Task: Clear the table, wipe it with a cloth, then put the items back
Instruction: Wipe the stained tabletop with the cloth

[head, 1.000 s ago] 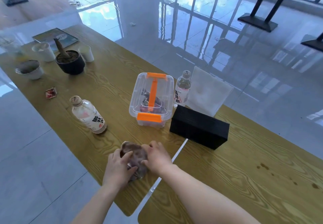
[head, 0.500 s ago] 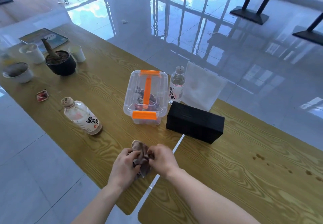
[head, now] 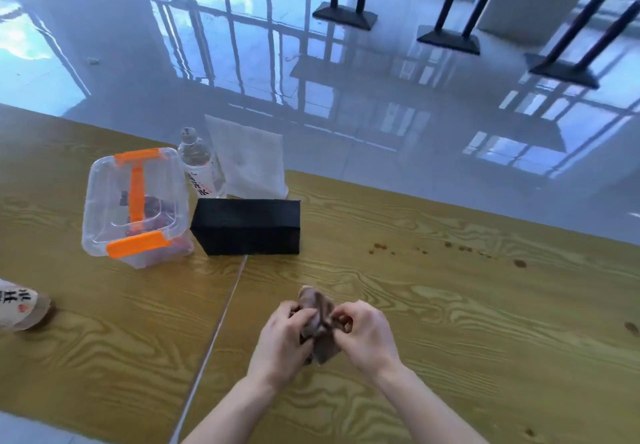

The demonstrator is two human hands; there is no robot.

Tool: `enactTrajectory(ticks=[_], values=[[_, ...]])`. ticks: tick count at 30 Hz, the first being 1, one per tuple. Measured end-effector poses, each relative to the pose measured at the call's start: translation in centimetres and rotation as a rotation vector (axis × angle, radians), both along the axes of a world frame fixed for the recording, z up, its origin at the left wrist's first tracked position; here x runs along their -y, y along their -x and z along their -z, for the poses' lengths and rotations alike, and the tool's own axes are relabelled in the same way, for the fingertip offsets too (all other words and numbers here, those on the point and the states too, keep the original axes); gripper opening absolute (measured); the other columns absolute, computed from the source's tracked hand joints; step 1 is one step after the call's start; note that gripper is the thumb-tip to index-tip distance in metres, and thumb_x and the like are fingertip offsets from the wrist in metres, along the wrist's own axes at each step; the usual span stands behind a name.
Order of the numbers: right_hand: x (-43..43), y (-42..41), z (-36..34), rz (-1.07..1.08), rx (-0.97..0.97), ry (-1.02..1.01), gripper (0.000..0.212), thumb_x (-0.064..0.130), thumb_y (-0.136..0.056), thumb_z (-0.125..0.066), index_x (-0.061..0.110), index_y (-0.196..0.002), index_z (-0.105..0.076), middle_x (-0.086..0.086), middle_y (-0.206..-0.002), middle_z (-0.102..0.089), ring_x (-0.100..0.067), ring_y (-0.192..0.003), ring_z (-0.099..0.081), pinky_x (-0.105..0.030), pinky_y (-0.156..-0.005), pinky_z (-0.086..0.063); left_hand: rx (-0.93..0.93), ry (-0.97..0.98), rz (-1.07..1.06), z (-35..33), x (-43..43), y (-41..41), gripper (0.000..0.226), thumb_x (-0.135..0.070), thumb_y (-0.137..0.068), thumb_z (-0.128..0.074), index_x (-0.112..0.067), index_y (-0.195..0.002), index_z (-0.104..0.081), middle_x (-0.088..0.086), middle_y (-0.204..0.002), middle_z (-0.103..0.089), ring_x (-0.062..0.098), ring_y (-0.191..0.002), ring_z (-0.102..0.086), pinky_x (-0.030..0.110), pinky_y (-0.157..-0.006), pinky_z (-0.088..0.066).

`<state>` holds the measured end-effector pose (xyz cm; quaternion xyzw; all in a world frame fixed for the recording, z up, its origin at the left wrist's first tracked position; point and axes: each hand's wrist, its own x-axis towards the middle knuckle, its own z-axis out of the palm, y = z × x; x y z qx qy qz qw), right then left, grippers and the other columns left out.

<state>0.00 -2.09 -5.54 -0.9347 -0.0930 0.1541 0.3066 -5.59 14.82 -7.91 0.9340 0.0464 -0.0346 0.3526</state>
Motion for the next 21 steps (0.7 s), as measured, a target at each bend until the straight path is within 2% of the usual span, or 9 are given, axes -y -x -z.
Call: enactTrajectory(ticks=[4,9,12,14,15,17,19,21], values=[[5.0,1.4,0.9,0.126,-0.038,0.028,0.019,0.024,-0.067,-0.064,0.029,-0.084,-0.071,0.007,-0.081,-0.063,-0.011,-0.074,-0.06,-0.028,-0.07,-0.051,-0.028,0.001,0.15,1.2,4.5,-0.5,0.044,-0.02,-0.075,-0.071,-0.027,-0.118,-0.063,-0.001,-0.116,-0.052,0.019,-0.108,-0.052,0.025,-0.088,-0.045],[7.3,2.4,2.1,0.099,-0.087,0.105,0.014,0.021,-0.077,-0.066,0.026,-0.088,-0.071,0.001,-0.089,-0.061,-0.019,-0.086,-0.061,-0.026,-0.075,-0.045,-0.035,-0.118,0.29,2.5,5.5,-0.1,0.043,-0.036,-0.075,-0.066,-0.033,-0.118,-0.058,-0.002,-0.12,-0.051,0.022,-0.11,-0.051,0.031,-0.087,-0.048],[7.6,3.1,3.0,0.07,0.103,0.195,0.02,0.024,-0.084,-0.063,0.025,-0.104,-0.068,0.004,-0.105,-0.059,-0.019,-0.098,-0.054,-0.026,-0.084,-0.046,0.066,-0.231,0.309,2.6,3.8,-0.1,0.058,-0.052,-0.083,-0.055,-0.032,-0.137,-0.047,0.0,-0.135,-0.05,0.023,-0.122,-0.048,0.037,-0.094,-0.049],[6.6,3.3,3.2,0.012,0.247,0.187,0.034,0.026,-0.089,-0.058,0.024,-0.123,-0.063,0.005,-0.128,-0.057,-0.019,-0.117,-0.049,-0.03,-0.098,-0.046,0.114,-0.298,0.282,2.8,2.0,-0.5,0.058,-0.052,-0.09,-0.043,-0.031,-0.143,-0.041,0.001,-0.147,-0.044,0.022,-0.138,-0.038,0.04,-0.101,-0.046],[5.7,3.4,3.3,-0.054,0.265,0.184,0.042,0.03,-0.092,-0.053,0.024,-0.134,-0.055,0.006,-0.142,-0.05,-0.019,-0.131,-0.041,-0.034,-0.108,-0.04,0.111,-0.334,0.281,3.2,1.0,-0.7,0.057,-0.051,-0.092,-0.036,-0.03,-0.146,-0.038,0.002,-0.153,-0.038,0.022,-0.144,-0.029,0.041,-0.107,-0.042],[3.4,4.0,4.3,-0.177,0.23,0.22,0.054,0.047,-0.1,-0.035,0.026,-0.151,-0.033,0.007,-0.161,-0.022,-0.018,-0.149,-0.012,-0.039,-0.121,-0.015,0.076,-0.407,0.316,4.4,-1.0,-1.3,0.058,-0.051,-0.096,-0.024,-0.03,-0.15,-0.028,0.004,-0.161,-0.022,0.02,-0.15,-0.009,0.044,-0.118,-0.027],[1.7,4.7,5.7,-0.181,0.197,0.29,0.064,0.062,-0.1,-0.022,0.028,-0.155,-0.021,0.006,-0.165,-0.004,-0.017,-0.151,0.007,-0.04,-0.118,0.002,0.05,-0.462,0.361,5.4,-2.6,-2.0,0.061,-0.057,-0.098,-0.014,-0.033,-0.153,-0.019,0.004,-0.164,-0.009,0.019,-0.151,0.004,0.044,-0.121,-0.012],[1.1,5.6,6.7,-0.142,0.181,0.35,0.071,0.071,-0.096,-0.02,0.031,-0.155,-0.018,0.005,-0.165,0.004,-0.018,-0.151,0.011,-0.041,-0.116,0.005,0.056,-0.504,0.43,6.0,-3.5,-2.4,0.064,-0.064,-0.098,-0.014,-0.034,-0.155,-0.013,0.004,-0.165,-0.001,0.021,-0.151,0.007,0.045,-0.118,-0.003]])
